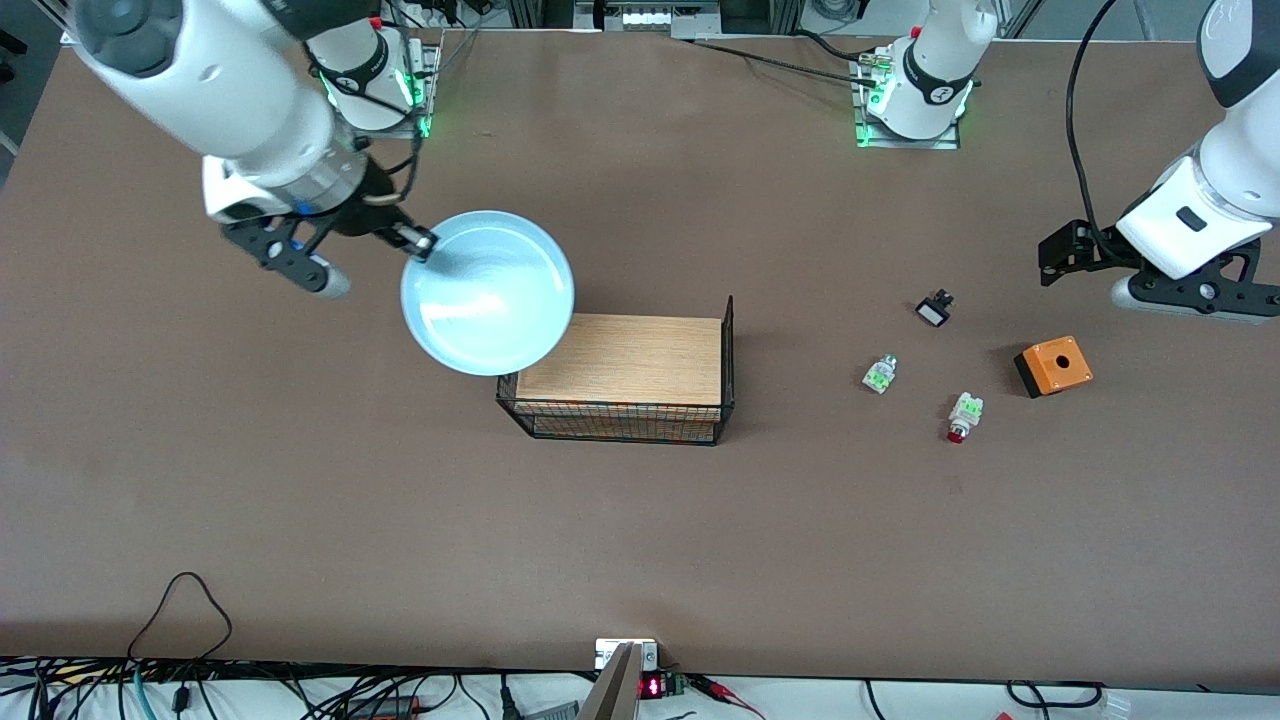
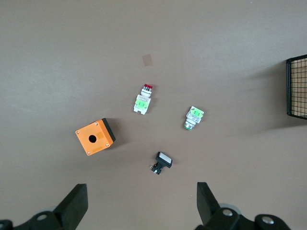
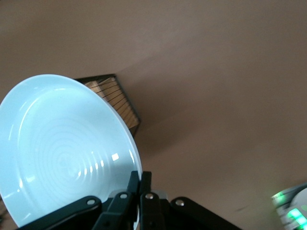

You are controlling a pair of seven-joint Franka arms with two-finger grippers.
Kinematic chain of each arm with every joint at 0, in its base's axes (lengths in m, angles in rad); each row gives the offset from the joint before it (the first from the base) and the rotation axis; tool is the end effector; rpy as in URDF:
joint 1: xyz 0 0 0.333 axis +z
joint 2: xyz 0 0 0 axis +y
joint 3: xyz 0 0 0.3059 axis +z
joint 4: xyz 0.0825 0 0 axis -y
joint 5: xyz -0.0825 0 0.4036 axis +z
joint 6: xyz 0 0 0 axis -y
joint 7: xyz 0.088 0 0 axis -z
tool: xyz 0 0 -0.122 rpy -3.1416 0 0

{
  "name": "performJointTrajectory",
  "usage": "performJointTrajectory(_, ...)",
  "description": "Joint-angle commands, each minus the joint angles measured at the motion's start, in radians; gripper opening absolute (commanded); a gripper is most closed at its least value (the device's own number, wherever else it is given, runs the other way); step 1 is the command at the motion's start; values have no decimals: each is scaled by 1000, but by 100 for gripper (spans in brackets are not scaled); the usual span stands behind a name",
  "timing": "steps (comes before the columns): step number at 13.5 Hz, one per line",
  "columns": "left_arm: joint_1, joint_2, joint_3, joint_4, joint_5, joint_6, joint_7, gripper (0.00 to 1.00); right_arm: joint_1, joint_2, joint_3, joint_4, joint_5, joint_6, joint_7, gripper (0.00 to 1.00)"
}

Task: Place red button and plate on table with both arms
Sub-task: 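Carry the blue plate away from the basket and lower it onto the table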

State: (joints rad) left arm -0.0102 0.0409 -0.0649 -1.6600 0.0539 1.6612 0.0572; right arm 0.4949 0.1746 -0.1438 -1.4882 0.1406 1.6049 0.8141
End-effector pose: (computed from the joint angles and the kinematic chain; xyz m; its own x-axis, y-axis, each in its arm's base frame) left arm 0.5878 -0.0375 0.5395 0.9897 -0.1366 -0.0426 -0.1386 -0.9892 -0.0484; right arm 0.5783 0.2365 0.5399 0.8858 -0.4477 -0.1222 -0.4549 -0.8897 -0.0379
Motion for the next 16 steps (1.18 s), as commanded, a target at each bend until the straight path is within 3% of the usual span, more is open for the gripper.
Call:
performJointTrajectory(1, -2, -21, 7, -17, -16, -3, 1, 100, -143, -7, 10, -14, -22, -34, -273, 0)
performJointTrajectory(5, -1, -18, 11, -17, -16, -3, 1, 100, -329, 3, 10, -81, -42, -25, -602, 0)
performJointTrajectory(9, -2, -21, 4, -17, -14, -24, -7, 100, -377, 5, 10, -211, -125, 53, -665, 0)
performJointTrajectory(16, -2, -18, 5, -18, 21, -56, -16, 100, -427, 29, 12, -613, -125, 565, -857, 0)
